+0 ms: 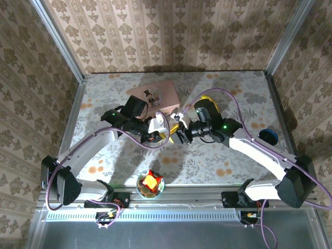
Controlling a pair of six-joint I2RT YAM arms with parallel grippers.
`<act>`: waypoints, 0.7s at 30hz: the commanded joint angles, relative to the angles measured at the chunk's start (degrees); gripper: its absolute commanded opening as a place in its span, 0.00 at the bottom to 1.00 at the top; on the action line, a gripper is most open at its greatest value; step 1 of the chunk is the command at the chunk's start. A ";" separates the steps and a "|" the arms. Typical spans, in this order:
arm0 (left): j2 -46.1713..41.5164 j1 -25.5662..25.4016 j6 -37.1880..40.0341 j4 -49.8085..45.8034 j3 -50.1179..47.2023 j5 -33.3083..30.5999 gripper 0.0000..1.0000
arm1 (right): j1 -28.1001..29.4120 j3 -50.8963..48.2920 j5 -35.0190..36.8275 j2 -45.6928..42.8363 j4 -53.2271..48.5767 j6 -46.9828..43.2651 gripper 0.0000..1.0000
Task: Unlock the padlock with the key
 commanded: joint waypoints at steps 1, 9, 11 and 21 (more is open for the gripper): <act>-0.70 -0.56 1.25 -1.06 0.36 2.20 0.00 | 0.72 2.85 -1.66 1.92 -1.91 -1.69 0.25; -1.23 -0.91 1.61 -1.60 -0.14 2.64 0.00 | 0.91 3.38 -0.82 3.26 -1.96 -1.87 0.23; -1.47 -0.91 1.61 -1.52 -0.31 2.91 0.00 | 0.92 3.12 0.00 3.18 -1.95 -1.91 0.25; -1.87 -0.98 2.04 -1.85 -0.71 3.25 0.00 | 0.91 1.30 3.38 -1.06 0.24 -1.87 0.26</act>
